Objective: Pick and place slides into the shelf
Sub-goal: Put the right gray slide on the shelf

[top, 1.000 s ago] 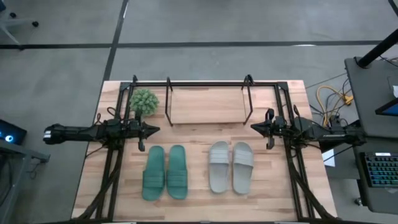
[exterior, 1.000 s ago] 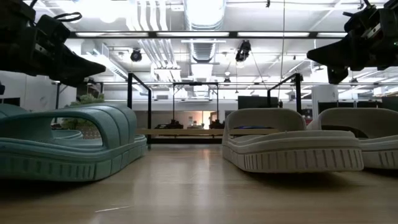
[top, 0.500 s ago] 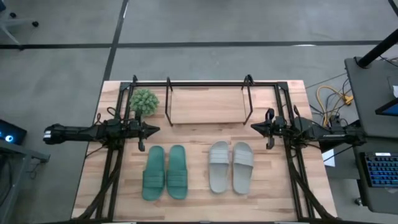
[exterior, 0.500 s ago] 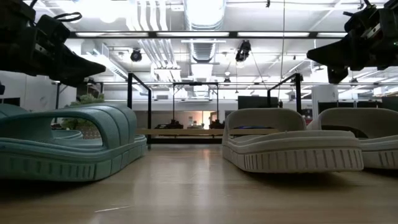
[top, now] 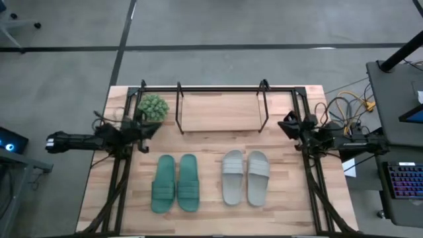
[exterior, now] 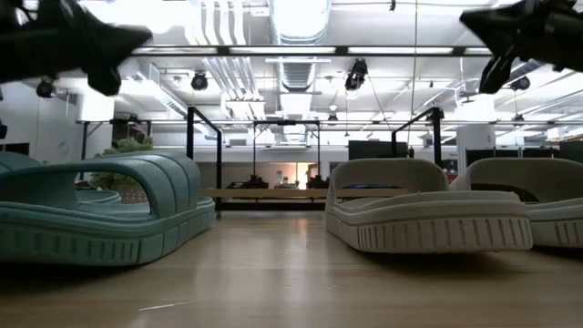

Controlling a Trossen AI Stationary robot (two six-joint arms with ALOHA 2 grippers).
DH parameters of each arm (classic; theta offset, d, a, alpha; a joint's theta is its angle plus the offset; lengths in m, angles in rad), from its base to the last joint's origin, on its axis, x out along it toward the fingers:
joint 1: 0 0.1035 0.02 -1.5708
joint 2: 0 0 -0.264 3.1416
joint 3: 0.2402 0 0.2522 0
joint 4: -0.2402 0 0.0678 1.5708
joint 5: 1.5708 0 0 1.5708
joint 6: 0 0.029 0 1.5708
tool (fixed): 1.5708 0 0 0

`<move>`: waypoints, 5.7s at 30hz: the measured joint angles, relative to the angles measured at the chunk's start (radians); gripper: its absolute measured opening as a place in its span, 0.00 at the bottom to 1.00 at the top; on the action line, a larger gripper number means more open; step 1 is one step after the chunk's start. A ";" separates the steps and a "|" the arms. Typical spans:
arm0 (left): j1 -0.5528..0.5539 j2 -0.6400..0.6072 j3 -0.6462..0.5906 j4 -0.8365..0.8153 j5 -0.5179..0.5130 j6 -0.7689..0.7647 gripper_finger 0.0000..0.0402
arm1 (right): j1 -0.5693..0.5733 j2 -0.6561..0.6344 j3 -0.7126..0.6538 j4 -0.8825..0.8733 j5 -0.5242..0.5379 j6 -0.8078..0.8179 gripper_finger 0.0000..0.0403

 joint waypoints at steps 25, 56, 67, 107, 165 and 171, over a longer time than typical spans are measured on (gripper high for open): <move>0.000 0.435 0.401 0.328 -0.017 0.184 0.00 | 0.000 0.359 0.552 -0.379 0.070 -0.136 0.02; 0.000 0.580 0.453 0.335 0.007 0.184 0.00 | 0.049 0.828 1.138 -1.019 -0.285 -0.041 0.52; 0.000 0.596 0.450 0.340 -0.027 0.184 0.00 | 0.140 0.965 1.353 -1.386 -0.428 0.197 0.52; 0.000 0.653 0.445 0.330 -0.160 0.185 0.00 | 0.600 1.476 1.375 -1.728 0.081 0.406 0.52; 0.000 0.661 0.426 0.329 -0.153 0.193 0.00 | 0.612 1.782 1.169 -1.703 0.328 0.544 0.48; 0.000 0.660 0.426 0.330 -0.153 0.193 0.00 | 0.611 1.782 1.157 -1.704 0.339 0.544 0.41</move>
